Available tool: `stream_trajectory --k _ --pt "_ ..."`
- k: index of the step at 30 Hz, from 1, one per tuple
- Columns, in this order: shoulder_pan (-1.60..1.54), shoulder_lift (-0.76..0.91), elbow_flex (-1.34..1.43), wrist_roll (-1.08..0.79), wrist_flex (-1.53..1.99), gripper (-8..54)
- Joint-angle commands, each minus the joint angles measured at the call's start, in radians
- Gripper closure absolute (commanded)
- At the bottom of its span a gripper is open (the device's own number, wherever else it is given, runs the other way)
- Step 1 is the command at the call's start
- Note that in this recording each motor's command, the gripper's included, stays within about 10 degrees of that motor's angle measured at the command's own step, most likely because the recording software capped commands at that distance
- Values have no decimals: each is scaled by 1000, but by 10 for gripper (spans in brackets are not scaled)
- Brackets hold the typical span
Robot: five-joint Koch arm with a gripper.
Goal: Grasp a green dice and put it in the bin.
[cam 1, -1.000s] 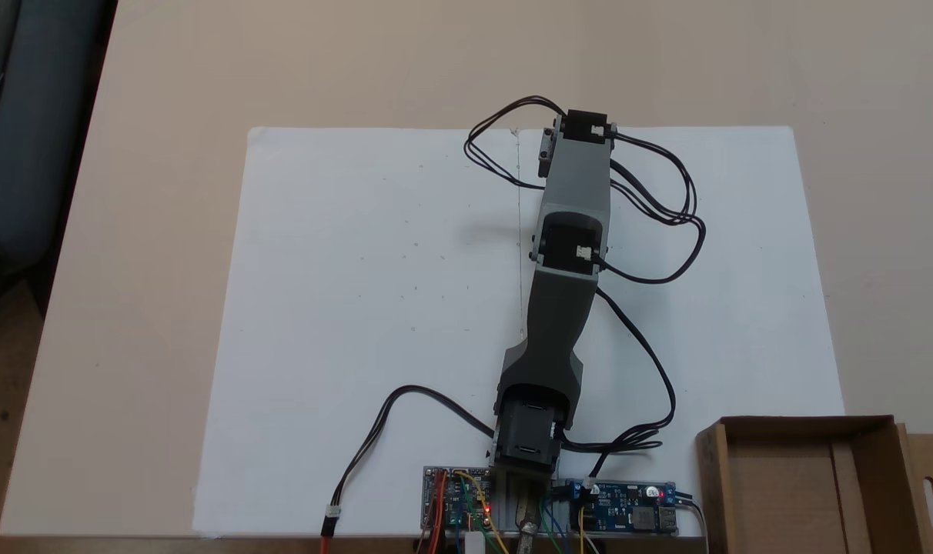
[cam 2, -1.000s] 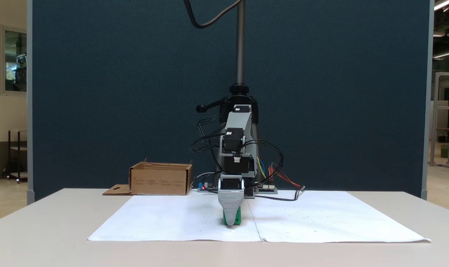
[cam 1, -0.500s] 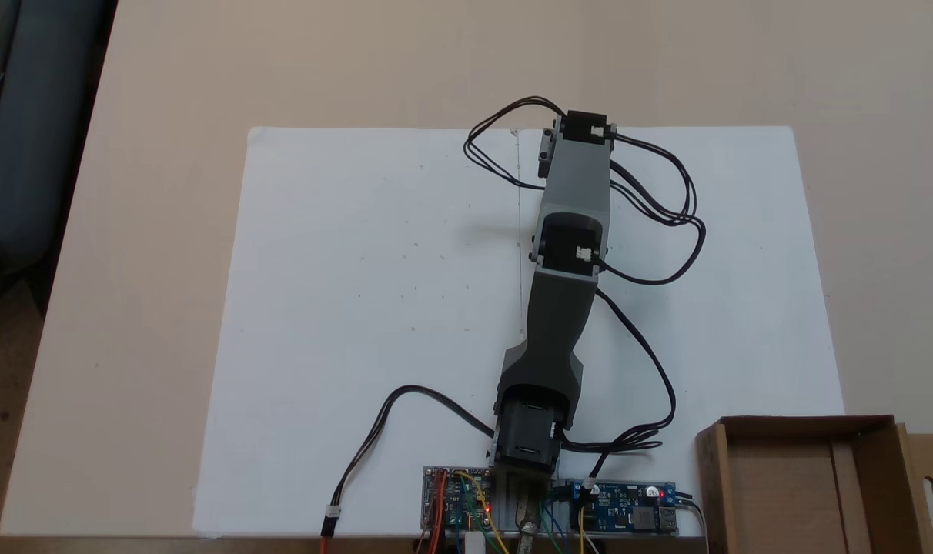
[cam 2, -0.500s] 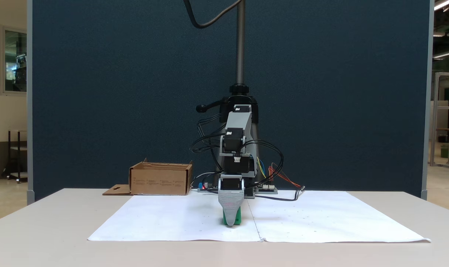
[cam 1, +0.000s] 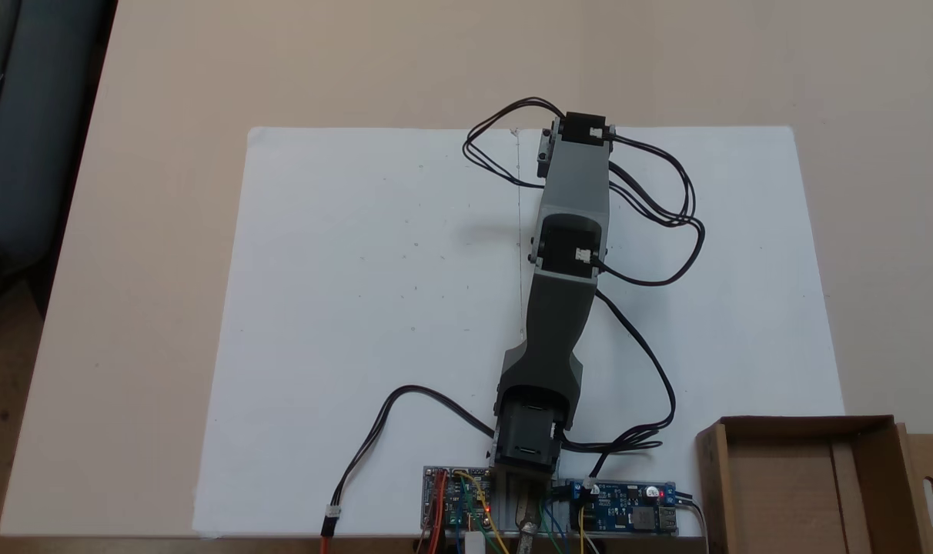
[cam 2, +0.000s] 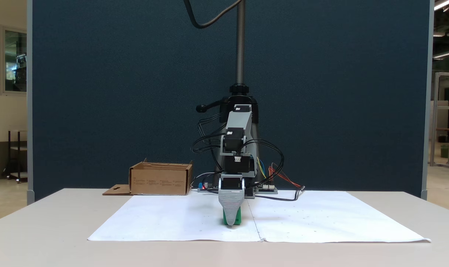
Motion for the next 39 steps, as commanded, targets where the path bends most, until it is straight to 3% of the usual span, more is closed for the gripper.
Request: stream_trajectory --k 1,15,36,37,39 --pt "9 9 5 8 -109 69" --pt "17 11 37 3 -153 139" --pt "31 11 51 -11 -206 139" --pt "31 11 52 -11 -206 153" --pt "32 26 72 -14 -206 252"
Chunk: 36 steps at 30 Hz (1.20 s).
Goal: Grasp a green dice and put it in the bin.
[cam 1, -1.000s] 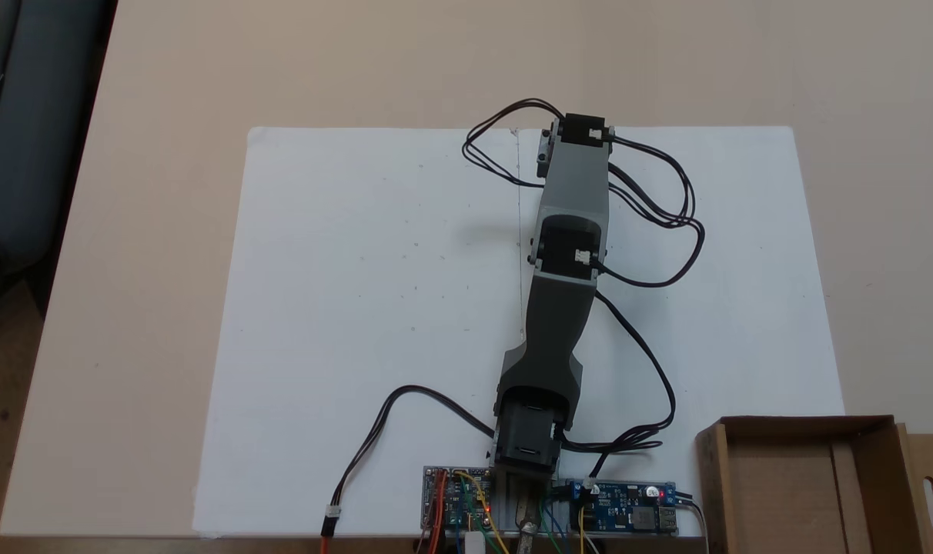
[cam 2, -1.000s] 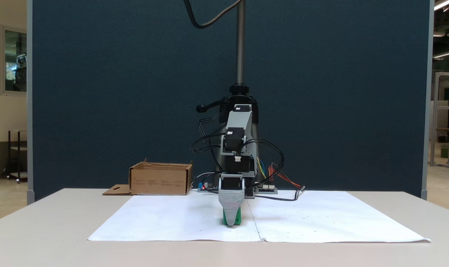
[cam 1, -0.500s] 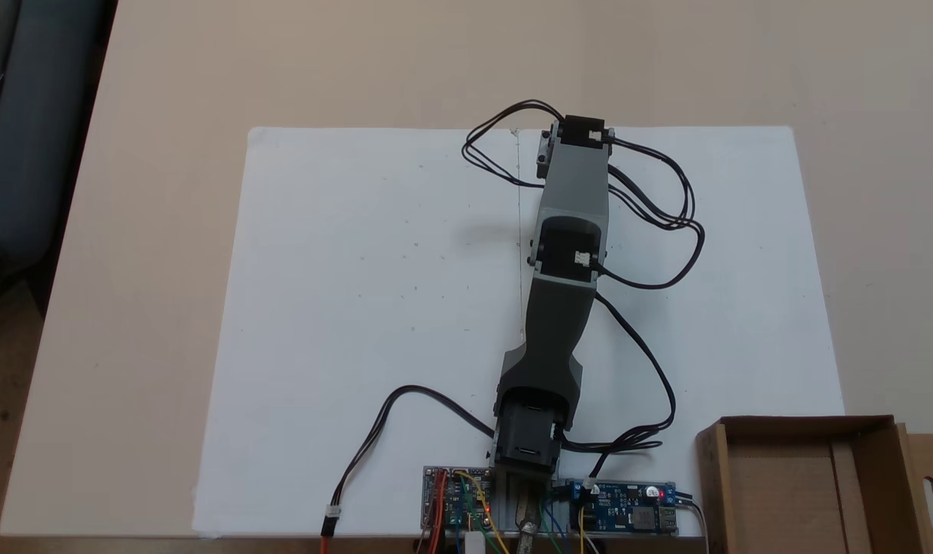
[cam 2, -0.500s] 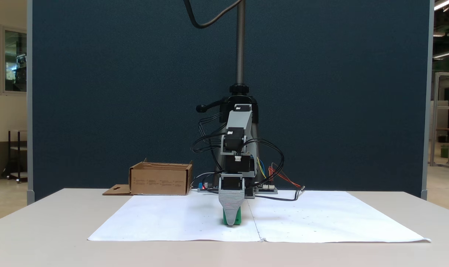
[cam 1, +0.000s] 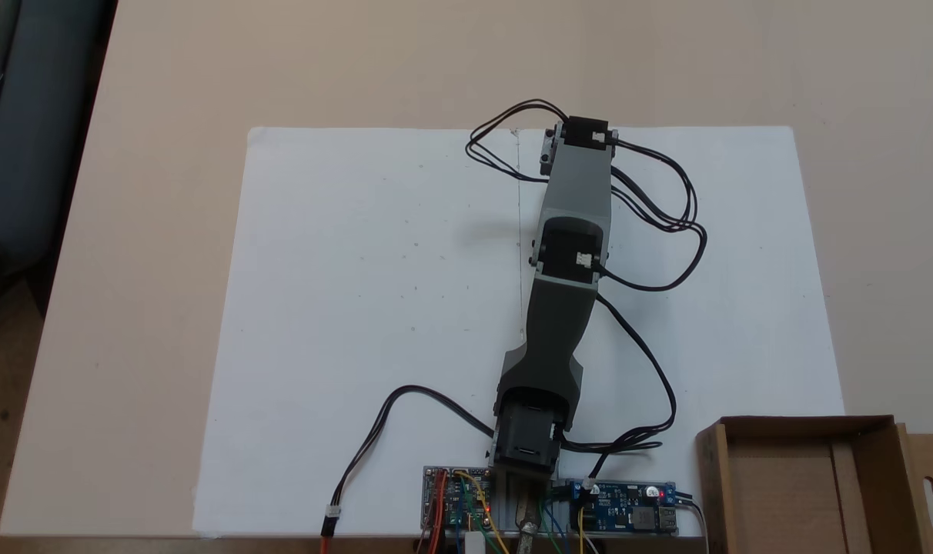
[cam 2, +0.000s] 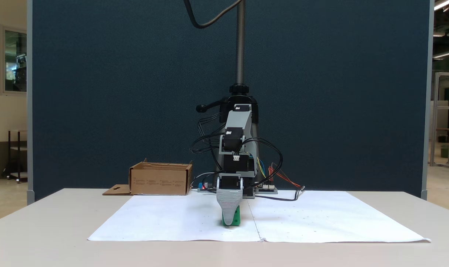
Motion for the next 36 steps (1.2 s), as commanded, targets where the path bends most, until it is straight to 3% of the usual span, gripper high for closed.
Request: stream_trajectory --k 1,3,9,18,29,36 --pt "20 21 32 -12 -83 279" --pt "20 32 51 -12 -104 339" --pt "23 91 63 -9 -112 340" --pt "12 370 41 -5 115 340" --pt "155 383 -591 -2 734 340" --pt "430 360 -795 -8 795 340"
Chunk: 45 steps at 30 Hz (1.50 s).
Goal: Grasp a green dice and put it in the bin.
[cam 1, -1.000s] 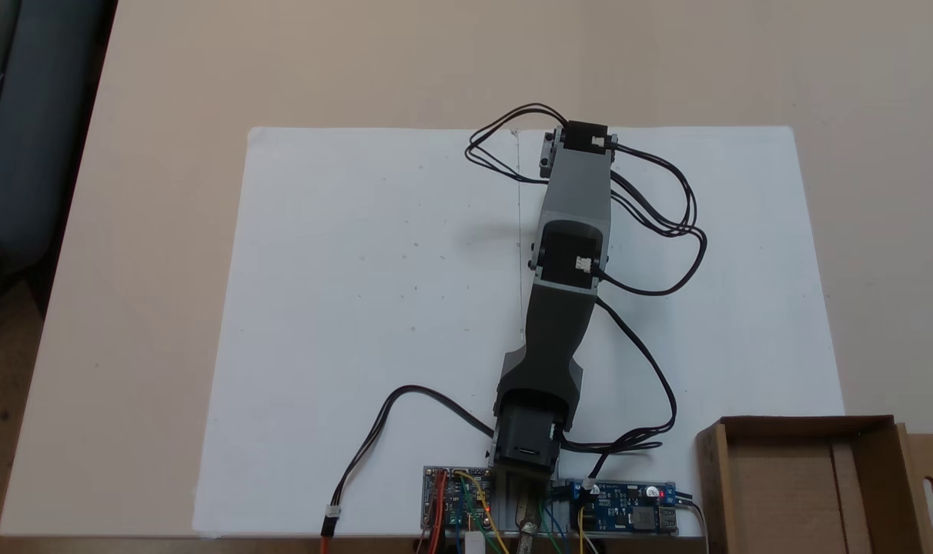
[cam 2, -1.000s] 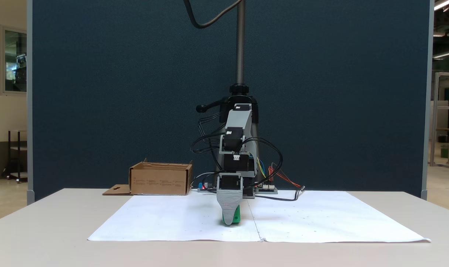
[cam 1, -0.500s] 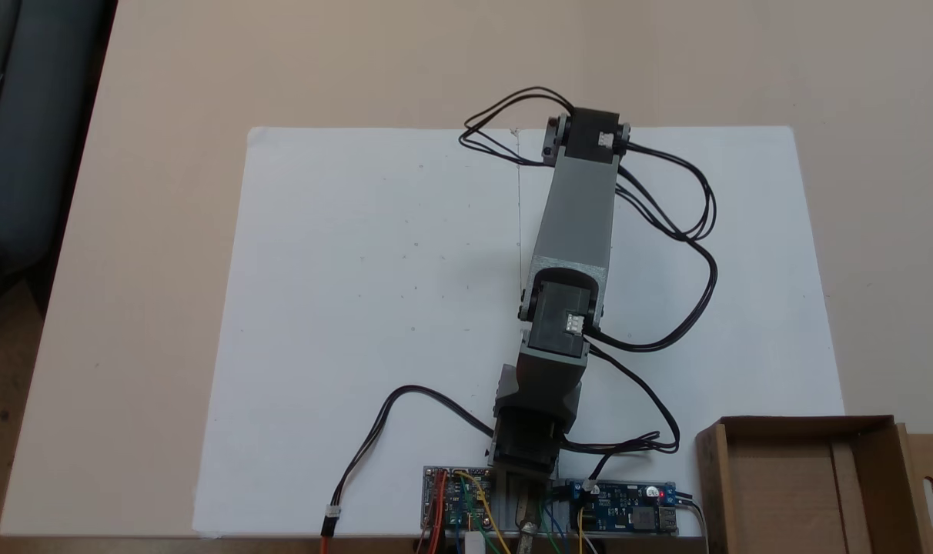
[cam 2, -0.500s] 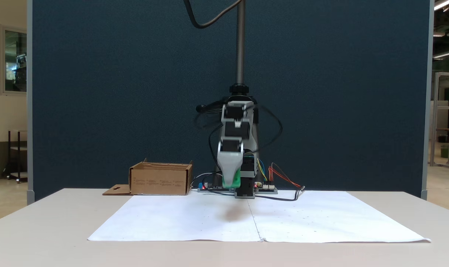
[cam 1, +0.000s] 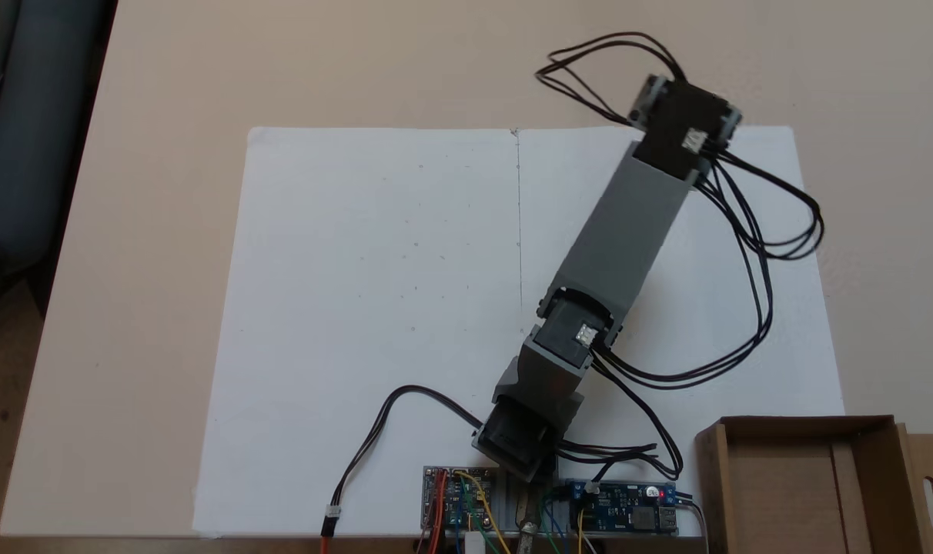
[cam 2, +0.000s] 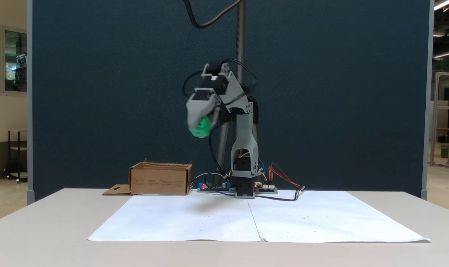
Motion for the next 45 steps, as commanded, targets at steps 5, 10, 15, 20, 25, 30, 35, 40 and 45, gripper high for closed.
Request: stream_trajectory --k 5,10,15,20,25,30,35,40,45 --pt "241 -8 -100 -9 72 340" --pt "425 -18 -124 -9 69 340" --pt "583 -18 -130 -8 72 340" --pt "749 -26 -130 -8 78 340" --pt "874 -60 -130 -6 80 340" --pt "1008 -81 -130 -8 78 340" --pt "1129 -161 -130 -8 86 340" --pt "1169 -241 -130 -6 86 340" --pt "1173 -268 -130 15 94 340"
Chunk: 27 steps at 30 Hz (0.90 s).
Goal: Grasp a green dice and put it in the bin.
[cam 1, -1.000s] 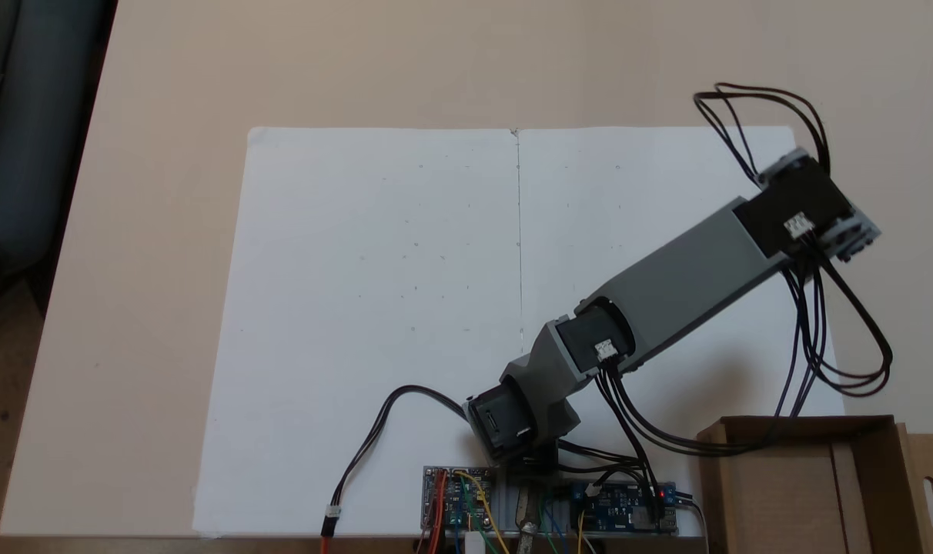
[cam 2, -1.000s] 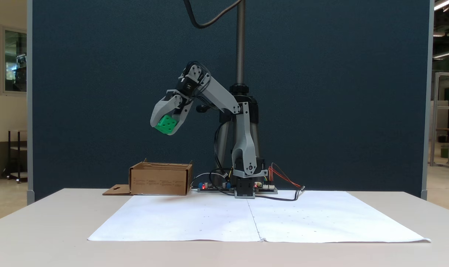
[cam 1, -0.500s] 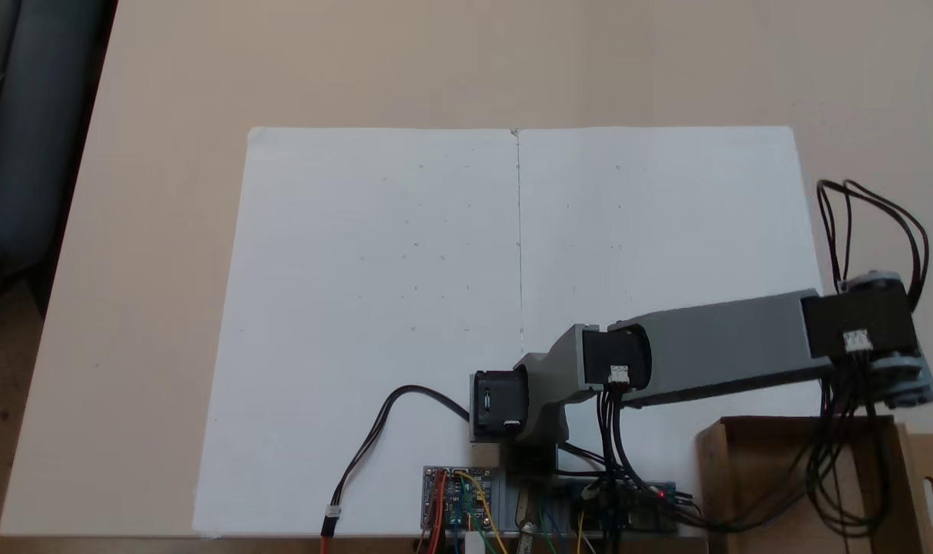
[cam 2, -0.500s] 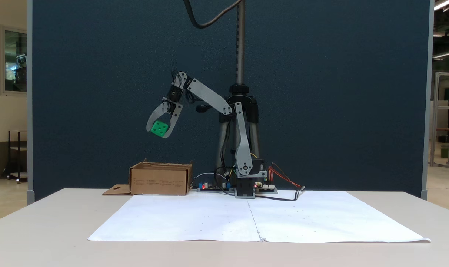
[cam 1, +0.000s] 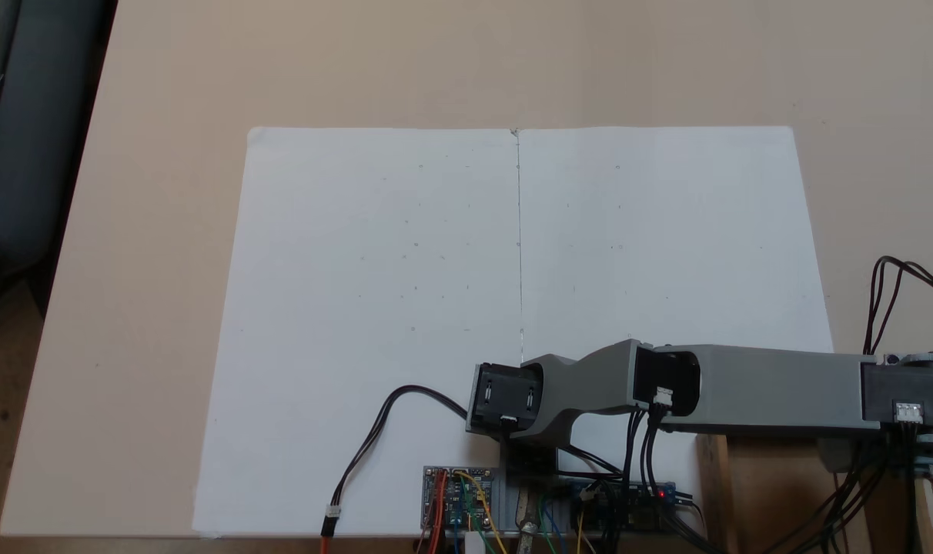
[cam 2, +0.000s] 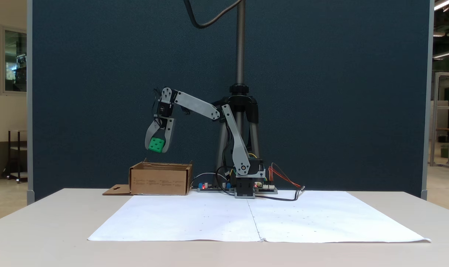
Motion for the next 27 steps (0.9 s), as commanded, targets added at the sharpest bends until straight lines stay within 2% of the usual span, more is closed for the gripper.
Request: stream_trajectory --k 1,16,17,18,19,22,27 --pt "23 23 -60 26 63 340" --pt "58 -5 -60 31 25 340" --pt "60 -15 -60 31 23 284" --pt "61 -17 -60 31 20 189" --pt "61 -20 -60 31 15 131" --pt "63 -20 -60 31 8 29" --pt "64 -20 -61 31 -5 24"
